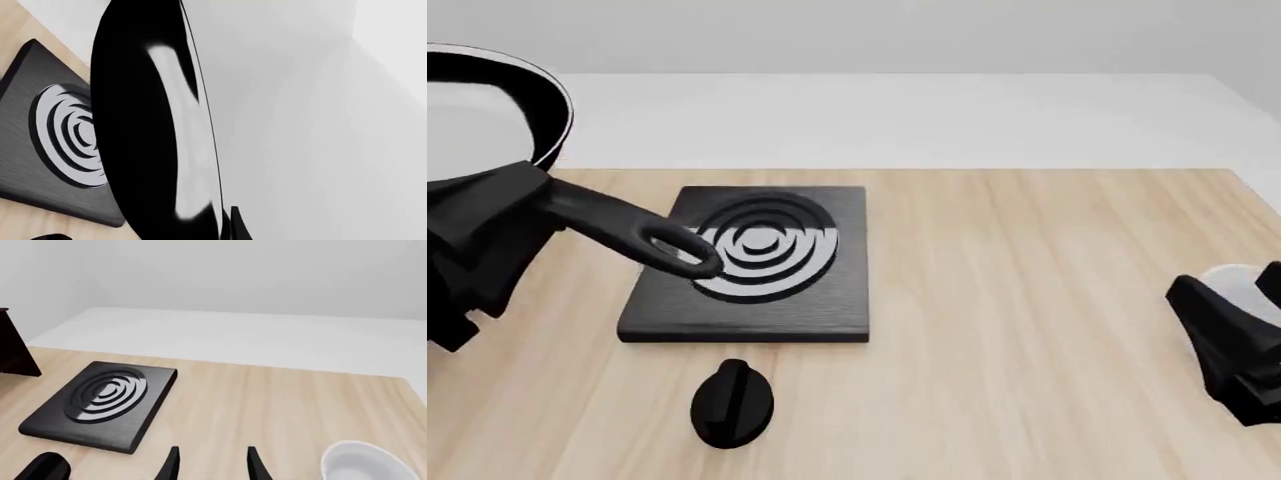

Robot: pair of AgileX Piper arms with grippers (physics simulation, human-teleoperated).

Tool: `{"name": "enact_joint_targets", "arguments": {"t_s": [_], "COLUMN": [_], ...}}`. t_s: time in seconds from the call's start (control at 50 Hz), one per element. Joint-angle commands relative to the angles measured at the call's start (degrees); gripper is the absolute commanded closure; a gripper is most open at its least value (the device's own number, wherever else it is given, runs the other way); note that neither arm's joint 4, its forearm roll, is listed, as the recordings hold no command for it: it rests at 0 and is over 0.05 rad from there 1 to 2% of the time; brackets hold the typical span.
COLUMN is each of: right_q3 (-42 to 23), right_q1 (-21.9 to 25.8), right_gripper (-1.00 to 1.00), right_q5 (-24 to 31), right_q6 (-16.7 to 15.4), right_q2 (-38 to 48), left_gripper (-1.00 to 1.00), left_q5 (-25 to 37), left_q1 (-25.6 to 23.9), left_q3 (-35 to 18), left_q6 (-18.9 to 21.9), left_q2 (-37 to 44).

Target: Put the frying pan on the cabinet shelf.

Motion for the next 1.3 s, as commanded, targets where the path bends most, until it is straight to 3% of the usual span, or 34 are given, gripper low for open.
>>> {"name": "enact_joint_targets", "arguments": {"t_s": [0.02,0.14,0.34,0.52,0.58,0.64,0.68,0.72,0.78,1.02,1.26,1.3], "right_q3": [1.97,0.25,0.57,1.19,1.26,1.56,1.97,2.48,2.36,3.24,3.67,3.91], "right_q1": [-1.54,-2.57,-3.15,-3.15,-3.12,-3.03,-2.63,-2.60,-2.83,-2.57,-2.46,-2.55], "right_gripper": [-1.00,-1.00,-1.00,-1.00,-1.00,-1.00,-1.00,-1.00,-1.00,-1.00,-1.00,-1.00], "right_q5": [1.56,3.88,3.75,3.73,3.70,3.33,2.81,2.16,2.28,1.10,0.67,0.49], "right_q6": [-1.13,1.25,0.42,-0.60,-0.54,-0.88,-0.73,3.48,1.33,2.18,1.91,3.68], "right_q2": [-4.18,-7.02,-8.50,-9.20,-9.18,-9.11,-8.56,-7.35,-7.95,-7.07,-6.62,-6.48], "left_gripper": [1.00,1.00,1.00,1.00,1.00,1.00,1.00,1.00,1.00,1.00,1.00,1.00], "left_q5": [-1.40,-2.45,-3.12,-4.43,-5.90,-10.01,-9.86,-9.42,-9.00,-10.14,-14.41,-14.26], "left_q1": [4.60,8.46,12.62,16.21,17.46,18.27,20.02,20.83,21.50,27.26,30.61,30.69], "left_q3": [-3.02,-4.65,-10.26,-14.49,-14.21,-11.56,-12.86,-13.83,-14.83,-19.63,-18.56,-18.54], "left_q6": [0.86,-0.11,1.90,0.80,-0.18,-4.85,-3.34,-2.80,-3.23,-2.73,-4.82,-4.14], "left_q2": [1.35,2.76,8.73,12.65,14.34,15.71,17.22,17.78,18.11,26.09,31.78,32.06]}}
